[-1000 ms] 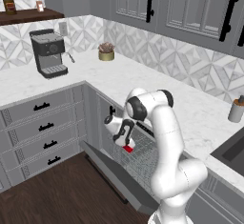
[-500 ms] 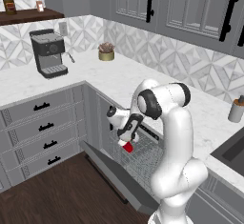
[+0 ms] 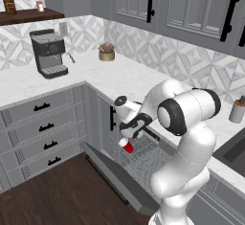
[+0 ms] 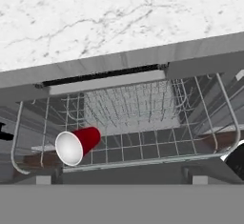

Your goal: Pick up the cup and bowl from the counter, place them in the dishwasher, and close the dishwasher door.

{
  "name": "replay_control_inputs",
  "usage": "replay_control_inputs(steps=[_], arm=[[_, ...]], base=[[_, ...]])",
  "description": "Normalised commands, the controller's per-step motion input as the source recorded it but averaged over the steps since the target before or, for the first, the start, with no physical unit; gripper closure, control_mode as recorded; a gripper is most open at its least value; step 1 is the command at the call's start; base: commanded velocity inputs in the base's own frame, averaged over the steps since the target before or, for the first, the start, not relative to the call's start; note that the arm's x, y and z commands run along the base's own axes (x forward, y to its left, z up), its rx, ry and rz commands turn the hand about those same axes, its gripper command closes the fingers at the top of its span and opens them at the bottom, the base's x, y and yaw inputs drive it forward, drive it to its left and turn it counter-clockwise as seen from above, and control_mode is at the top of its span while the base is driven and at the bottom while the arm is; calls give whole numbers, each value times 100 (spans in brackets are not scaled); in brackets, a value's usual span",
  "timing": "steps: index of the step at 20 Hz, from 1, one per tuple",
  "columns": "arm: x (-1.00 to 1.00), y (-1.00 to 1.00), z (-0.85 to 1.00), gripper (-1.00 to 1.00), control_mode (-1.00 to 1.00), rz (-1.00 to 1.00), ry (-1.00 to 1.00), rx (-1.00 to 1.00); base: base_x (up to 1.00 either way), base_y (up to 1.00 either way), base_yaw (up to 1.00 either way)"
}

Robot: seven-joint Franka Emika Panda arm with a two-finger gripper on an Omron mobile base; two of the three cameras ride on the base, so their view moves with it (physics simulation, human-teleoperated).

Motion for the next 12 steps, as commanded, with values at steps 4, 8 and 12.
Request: replay_control_inputs(steps=[4,8,12], arm=[[-4,-20,89,-100,-100,0,-8,2],[0,-18,62,-100,-100,0,-1,0],[0,-37,41,-100,-100,0,0,-4]], base=[[0,0,0],[0,0,0],[0,0,0]])
